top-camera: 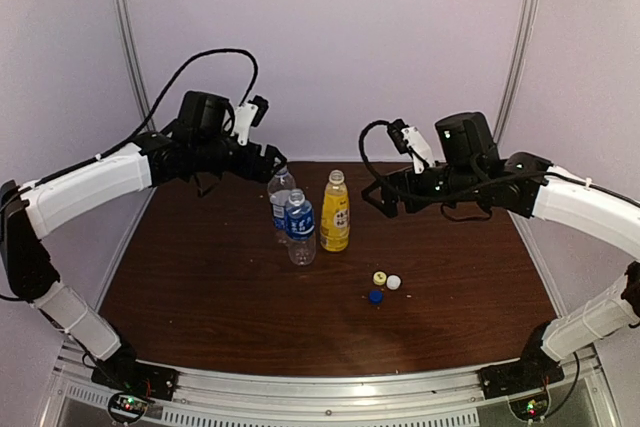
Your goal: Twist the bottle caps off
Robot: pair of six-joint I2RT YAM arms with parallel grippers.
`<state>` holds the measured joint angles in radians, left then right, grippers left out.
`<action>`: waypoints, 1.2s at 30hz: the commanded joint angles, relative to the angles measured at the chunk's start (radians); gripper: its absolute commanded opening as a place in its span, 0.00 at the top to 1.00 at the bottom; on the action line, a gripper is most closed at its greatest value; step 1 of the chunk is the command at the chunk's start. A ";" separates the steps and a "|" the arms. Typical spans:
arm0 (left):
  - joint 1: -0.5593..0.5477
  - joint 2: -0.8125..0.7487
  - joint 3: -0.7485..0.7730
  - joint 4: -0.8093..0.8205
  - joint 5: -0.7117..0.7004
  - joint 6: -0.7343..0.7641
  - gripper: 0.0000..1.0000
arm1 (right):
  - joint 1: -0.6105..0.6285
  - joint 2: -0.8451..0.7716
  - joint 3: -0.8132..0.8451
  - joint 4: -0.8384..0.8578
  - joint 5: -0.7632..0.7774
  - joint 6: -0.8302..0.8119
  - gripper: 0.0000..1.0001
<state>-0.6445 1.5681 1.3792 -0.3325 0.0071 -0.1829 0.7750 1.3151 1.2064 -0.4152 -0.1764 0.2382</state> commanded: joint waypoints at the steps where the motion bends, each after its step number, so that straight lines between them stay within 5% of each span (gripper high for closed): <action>1: -0.006 -0.134 -0.043 0.064 -0.055 -0.024 0.03 | -0.039 -0.012 -0.023 0.033 0.035 0.034 0.00; 18: 0.051 -0.352 -0.145 -0.117 -0.146 0.002 0.02 | -0.270 -0.036 -0.019 0.006 0.140 0.068 0.00; 28: 0.223 -0.444 -0.248 -0.061 0.025 -0.053 0.02 | -0.341 0.017 0.051 -0.072 0.172 0.004 0.00; 36: 0.238 -0.497 -0.392 0.078 -0.073 -0.081 0.02 | -0.416 0.005 0.013 -0.042 0.120 -0.031 0.00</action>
<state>-0.4114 1.1175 1.0668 -0.3721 -0.0311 -0.2440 0.3893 1.3300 1.2301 -0.4603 -0.0425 0.2420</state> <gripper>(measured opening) 0.976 0.997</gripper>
